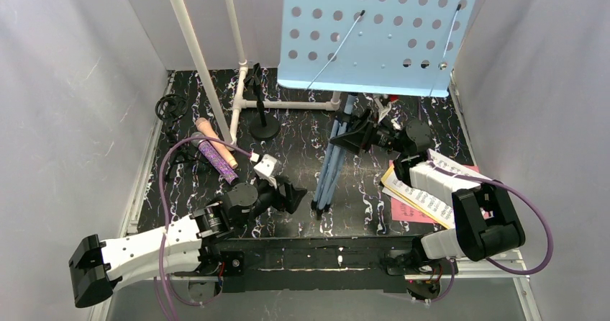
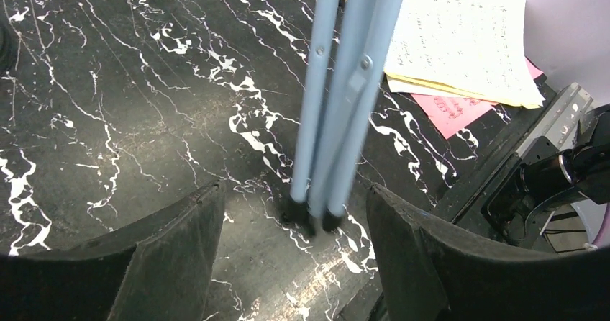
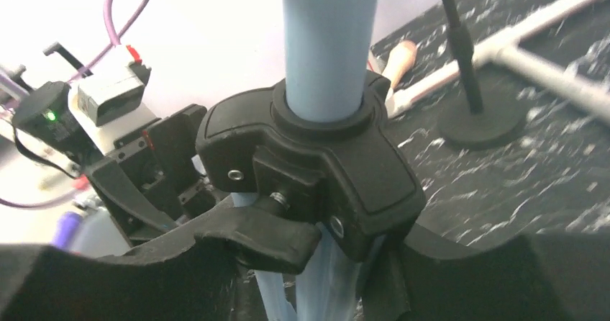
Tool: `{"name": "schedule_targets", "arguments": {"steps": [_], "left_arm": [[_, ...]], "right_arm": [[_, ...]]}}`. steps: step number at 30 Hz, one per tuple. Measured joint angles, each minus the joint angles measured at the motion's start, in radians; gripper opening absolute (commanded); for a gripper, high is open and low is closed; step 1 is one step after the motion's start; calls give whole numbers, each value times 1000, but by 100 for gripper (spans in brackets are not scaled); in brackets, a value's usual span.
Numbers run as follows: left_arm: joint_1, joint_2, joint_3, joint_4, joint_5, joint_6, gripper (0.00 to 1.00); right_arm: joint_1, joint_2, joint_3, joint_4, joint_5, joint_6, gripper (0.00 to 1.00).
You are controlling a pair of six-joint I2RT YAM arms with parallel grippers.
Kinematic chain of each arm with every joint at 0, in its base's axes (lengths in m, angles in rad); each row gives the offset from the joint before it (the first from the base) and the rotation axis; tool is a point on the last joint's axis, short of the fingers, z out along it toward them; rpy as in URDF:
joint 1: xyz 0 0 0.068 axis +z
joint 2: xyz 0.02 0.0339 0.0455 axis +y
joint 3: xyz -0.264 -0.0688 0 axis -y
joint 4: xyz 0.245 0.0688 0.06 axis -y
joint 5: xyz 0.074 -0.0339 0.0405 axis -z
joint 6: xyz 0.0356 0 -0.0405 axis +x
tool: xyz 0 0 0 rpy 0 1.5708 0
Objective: Pack up the instrument practice props
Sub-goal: Close the music stand at the center of the board, then place the music stand at the center of the board.
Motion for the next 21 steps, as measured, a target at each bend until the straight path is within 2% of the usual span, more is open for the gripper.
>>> {"name": "schedule_targets", "arguments": {"steps": [6,9,21], "left_arm": [[0,-76,0,-90,0,-2,70],[0,-97,0,-115,0,-7,69],[0,-107,0,-178,6,-19,70]], "right_arm": [[-44,0,-37,-145,18,150,1],[-62,0,-45,-182,19,164,1],[-119,0,-68,-51,6,298,1]]}}
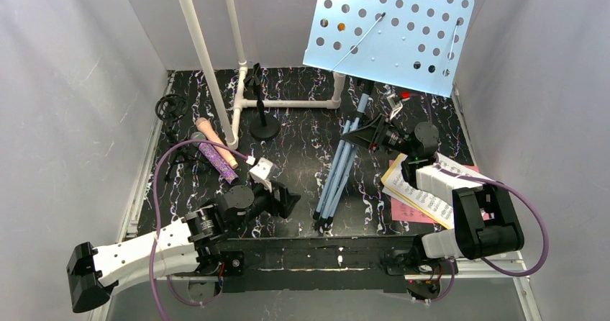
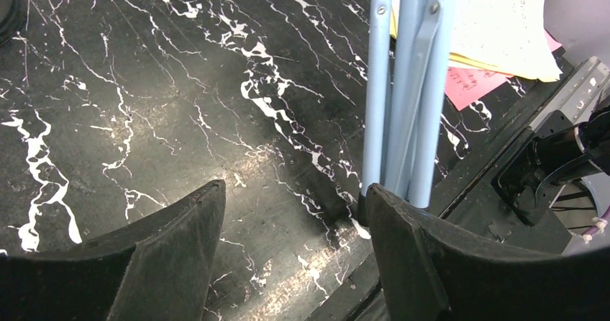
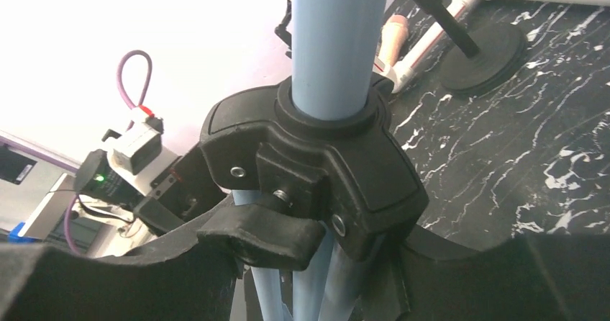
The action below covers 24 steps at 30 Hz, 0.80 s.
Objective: Pack up the instrument practice props
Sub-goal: Place the music stand at the center of the board.
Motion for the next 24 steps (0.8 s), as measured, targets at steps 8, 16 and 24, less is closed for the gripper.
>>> {"name": "schedule_targets", "arguments": {"steps": [8,16,24], "left_arm": [[0,-47,0,-60,-1,-4,73],[0,-93,0,-107,-3,-4,74],[0,-93,0,-114,1,-8,74]], "right_arm": [[-10,-34,0,52,-42,93,1],[-62,-72,0,65,-97,203,1],[-139,-196,-42,73,-123,336,1]]}}
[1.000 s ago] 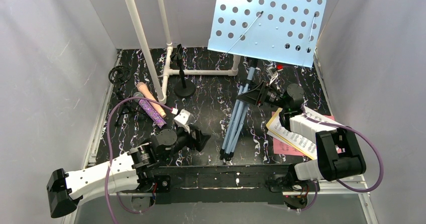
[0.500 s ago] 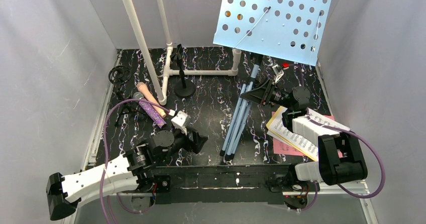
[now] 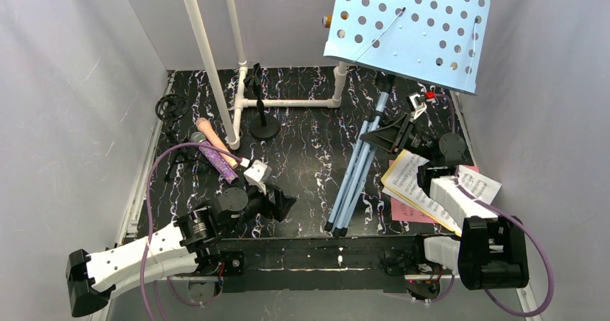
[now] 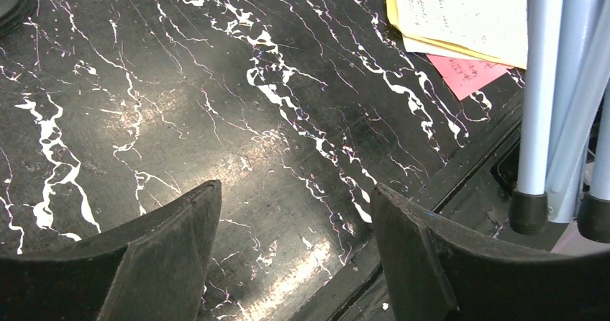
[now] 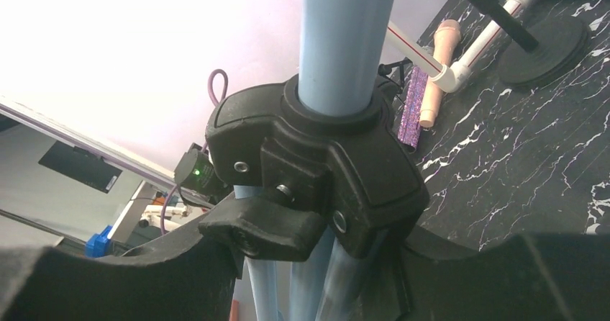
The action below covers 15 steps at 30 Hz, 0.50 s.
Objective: Pack up the instrument practice props
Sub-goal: Place the music stand at the center of the board.
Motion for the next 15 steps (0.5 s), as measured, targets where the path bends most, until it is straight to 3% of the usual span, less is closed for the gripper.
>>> {"name": "schedule_targets", "arguments": {"steps": [10,15], "left_arm": [[0,-17,0,-13,11,-10,74],[0,-22,0,-14,16,-16,75]], "right_arm": [[-56,-120,-24,-41,-30,32,1],[-66,-232,-65,-143,-28,12,1]]}}
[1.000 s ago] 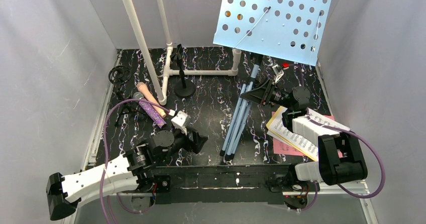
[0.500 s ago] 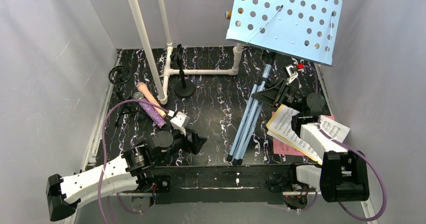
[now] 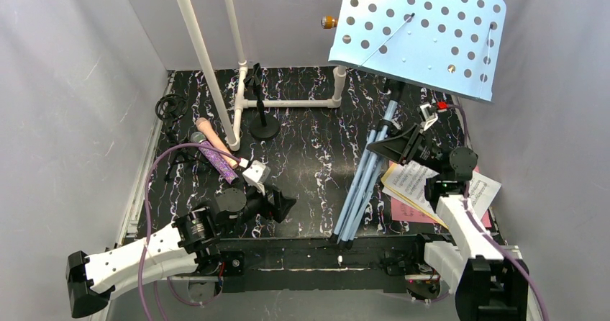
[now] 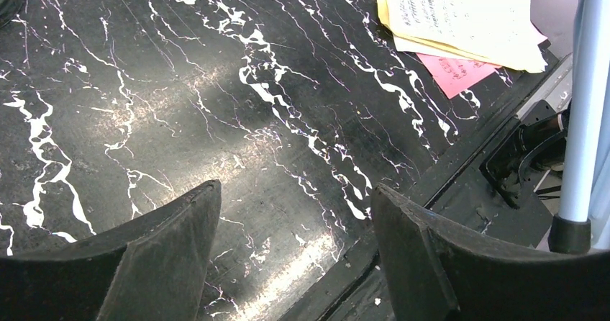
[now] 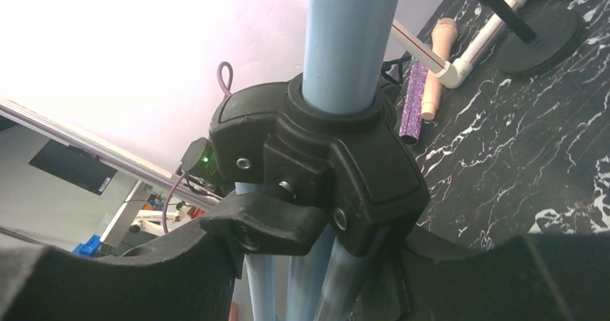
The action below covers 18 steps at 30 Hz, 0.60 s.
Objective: Pack up the instrument practice props
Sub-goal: Place the music stand at the center of the board.
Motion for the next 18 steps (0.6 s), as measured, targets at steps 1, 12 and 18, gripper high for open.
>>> {"name": "schedule_targets", "arguments": {"steps": [1,12,18], "left_arm": [[0,0,0,0,2,0,75],[0,52,0,29,54,-4,77],[0,39,0,29,70,-8,77]], "right_arm": [[0,-32,-8,-35,8,-13,1],[-5,-252,-24,-399,107,-174,1],[-7,-290,-24,-658,182,-312,1]]}}
